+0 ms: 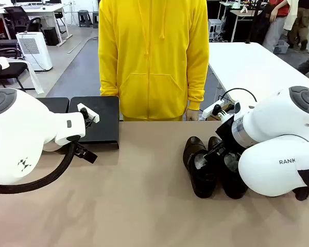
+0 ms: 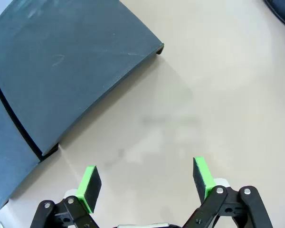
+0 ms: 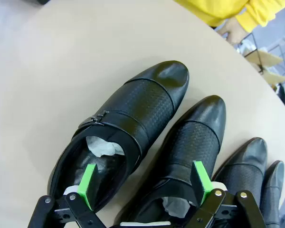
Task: Organize the shoes by placing them on the stand.
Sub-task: Pick up one Shoe and place it in the middle of the table.
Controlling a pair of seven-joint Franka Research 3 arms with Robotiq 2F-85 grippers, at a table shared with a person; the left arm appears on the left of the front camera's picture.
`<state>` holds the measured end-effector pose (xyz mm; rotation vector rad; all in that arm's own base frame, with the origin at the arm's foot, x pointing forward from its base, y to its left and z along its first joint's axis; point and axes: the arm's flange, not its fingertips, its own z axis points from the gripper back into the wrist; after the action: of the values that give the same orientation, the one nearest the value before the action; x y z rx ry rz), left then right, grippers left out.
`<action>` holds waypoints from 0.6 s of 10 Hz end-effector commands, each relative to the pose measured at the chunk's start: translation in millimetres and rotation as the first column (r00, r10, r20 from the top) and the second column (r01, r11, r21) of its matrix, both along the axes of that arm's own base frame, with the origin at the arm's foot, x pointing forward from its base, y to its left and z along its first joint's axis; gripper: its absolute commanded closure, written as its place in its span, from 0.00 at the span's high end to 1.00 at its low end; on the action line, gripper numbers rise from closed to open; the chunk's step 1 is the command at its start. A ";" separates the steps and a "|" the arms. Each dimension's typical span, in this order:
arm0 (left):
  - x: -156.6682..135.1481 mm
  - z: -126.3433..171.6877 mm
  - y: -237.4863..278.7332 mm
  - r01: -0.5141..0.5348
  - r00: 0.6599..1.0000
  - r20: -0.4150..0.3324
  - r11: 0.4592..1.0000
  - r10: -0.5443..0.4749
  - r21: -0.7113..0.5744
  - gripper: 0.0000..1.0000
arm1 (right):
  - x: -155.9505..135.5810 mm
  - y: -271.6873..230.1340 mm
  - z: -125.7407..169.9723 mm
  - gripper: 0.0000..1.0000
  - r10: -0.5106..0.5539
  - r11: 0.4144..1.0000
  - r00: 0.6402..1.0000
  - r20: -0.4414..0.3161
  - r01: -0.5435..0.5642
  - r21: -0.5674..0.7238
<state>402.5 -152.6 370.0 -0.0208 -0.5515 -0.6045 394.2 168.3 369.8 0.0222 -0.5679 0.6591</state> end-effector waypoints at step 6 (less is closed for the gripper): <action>-0.1 0.2 0.0 0.000 1.000 0.000 1.000 0.000 0.000 1.00 | 0.0 0.0 0.3 1.00 0.000 1.000 1.000 0.001 0.000 0.000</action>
<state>401.9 -154.1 370.0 -0.0198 -0.5516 -0.6081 394.2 168.4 369.5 0.0217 -0.5673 0.6600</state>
